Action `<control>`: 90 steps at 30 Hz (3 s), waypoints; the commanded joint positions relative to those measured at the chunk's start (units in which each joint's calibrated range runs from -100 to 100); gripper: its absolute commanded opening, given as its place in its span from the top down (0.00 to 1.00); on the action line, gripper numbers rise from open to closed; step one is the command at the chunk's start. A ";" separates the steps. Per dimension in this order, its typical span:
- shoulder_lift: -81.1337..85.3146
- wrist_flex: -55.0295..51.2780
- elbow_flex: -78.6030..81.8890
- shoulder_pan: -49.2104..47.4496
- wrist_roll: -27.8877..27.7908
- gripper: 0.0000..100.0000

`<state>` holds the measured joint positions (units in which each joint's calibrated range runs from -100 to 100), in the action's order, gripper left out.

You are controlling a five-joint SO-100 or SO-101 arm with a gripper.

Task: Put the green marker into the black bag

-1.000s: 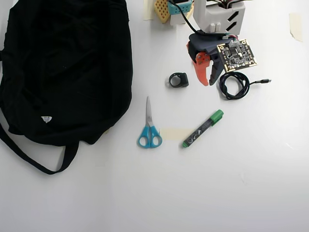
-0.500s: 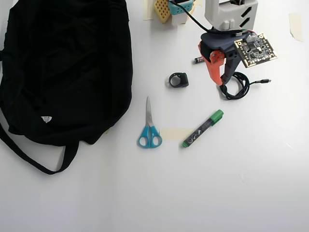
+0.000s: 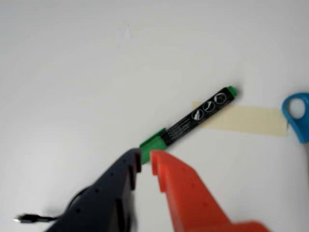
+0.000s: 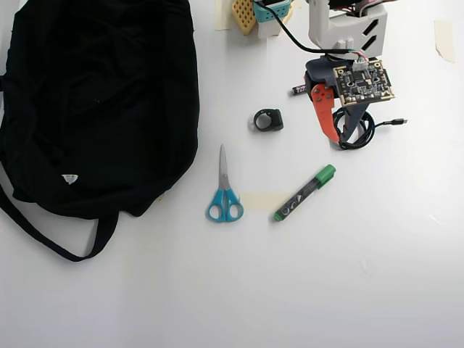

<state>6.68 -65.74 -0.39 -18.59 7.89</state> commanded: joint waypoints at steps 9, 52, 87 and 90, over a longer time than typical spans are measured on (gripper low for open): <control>0.87 -3.17 1.02 -0.33 5.12 0.98; -20.13 -14.11 -12.81 -0.26 14.61 0.98; -33.99 -14.97 -28.54 -0.71 8.74 0.98; -33.99 -14.97 -28.54 -0.71 8.79 0.98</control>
<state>-27.77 -80.85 -26.57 -19.32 16.53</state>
